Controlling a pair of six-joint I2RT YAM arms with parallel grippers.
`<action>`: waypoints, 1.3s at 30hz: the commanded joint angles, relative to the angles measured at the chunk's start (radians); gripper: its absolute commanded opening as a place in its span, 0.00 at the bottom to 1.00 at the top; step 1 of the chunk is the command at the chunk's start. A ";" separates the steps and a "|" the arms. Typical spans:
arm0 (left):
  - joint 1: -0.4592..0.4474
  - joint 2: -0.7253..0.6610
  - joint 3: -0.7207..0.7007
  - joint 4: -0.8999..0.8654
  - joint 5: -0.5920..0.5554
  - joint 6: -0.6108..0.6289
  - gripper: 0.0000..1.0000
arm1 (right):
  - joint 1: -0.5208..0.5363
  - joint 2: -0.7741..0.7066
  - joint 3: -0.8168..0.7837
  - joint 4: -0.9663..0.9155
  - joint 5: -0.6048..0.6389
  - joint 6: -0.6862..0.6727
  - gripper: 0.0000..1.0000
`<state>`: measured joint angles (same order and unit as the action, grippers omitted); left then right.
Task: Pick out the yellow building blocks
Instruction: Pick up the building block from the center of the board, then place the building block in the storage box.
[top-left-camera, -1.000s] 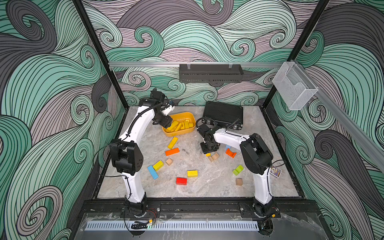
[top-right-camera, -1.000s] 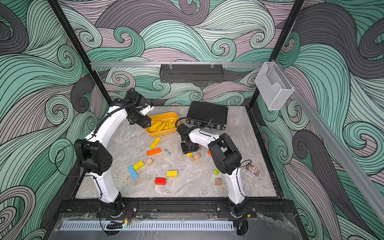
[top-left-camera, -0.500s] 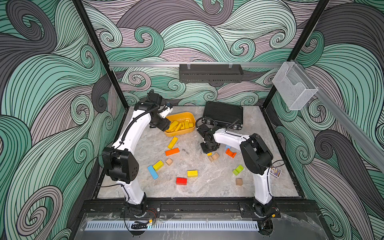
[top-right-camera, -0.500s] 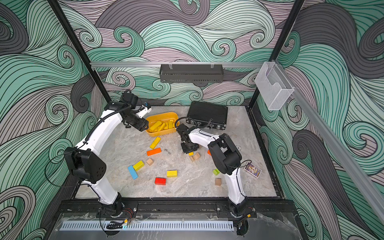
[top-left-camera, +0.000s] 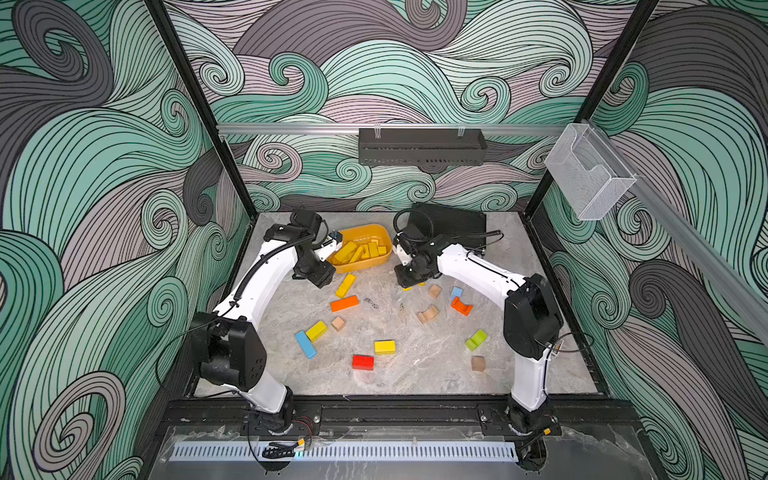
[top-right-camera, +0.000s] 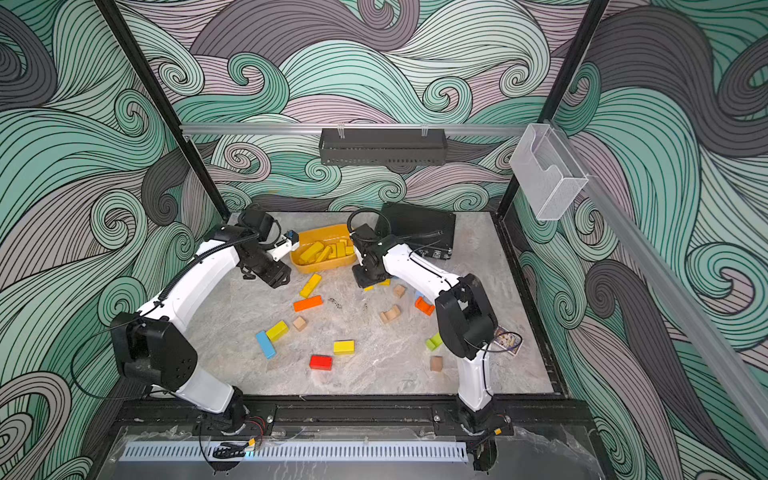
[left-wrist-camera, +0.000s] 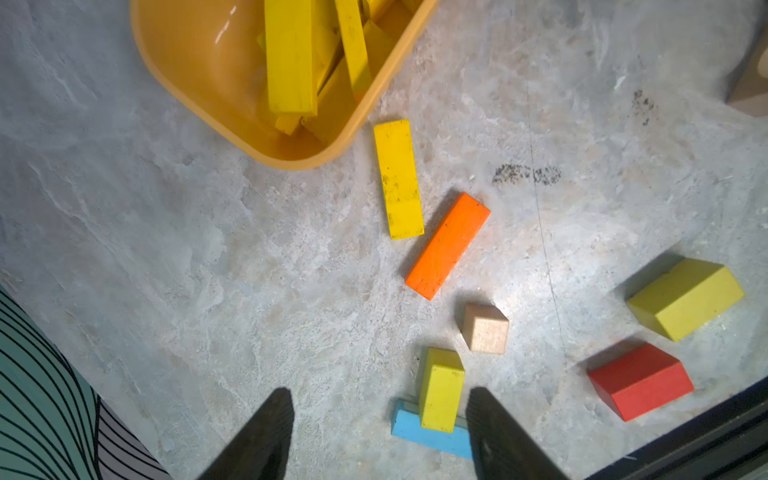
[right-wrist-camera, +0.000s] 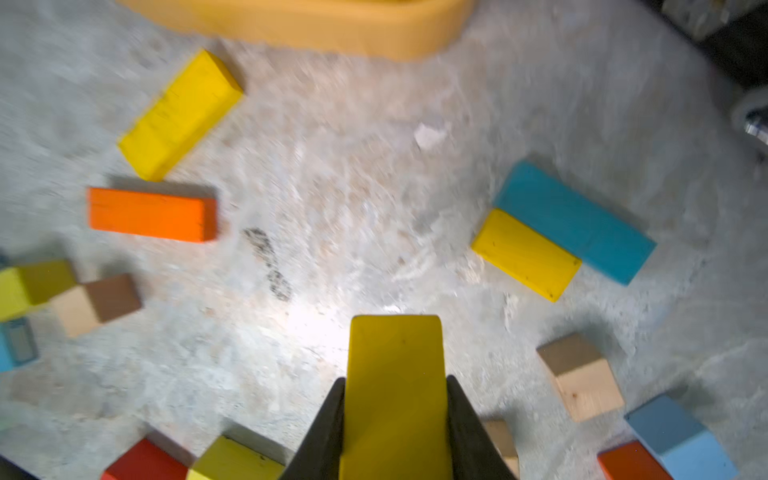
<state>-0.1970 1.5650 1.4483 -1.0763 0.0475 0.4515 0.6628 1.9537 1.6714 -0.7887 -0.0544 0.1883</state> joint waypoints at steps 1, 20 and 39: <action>0.008 -0.056 -0.025 -0.002 -0.012 0.029 0.67 | 0.000 0.044 0.104 -0.006 -0.070 -0.040 0.19; 0.007 -0.073 -0.097 -0.005 -0.001 0.065 0.68 | -0.037 0.542 0.814 -0.004 -0.123 -0.143 0.22; -0.004 0.093 -0.018 0.049 0.030 0.068 0.70 | -0.038 0.676 0.861 0.025 -0.062 -0.180 0.35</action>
<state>-0.1978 1.6432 1.3922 -1.0359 0.0673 0.5213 0.6239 2.6244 2.5404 -0.7673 -0.1310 0.0242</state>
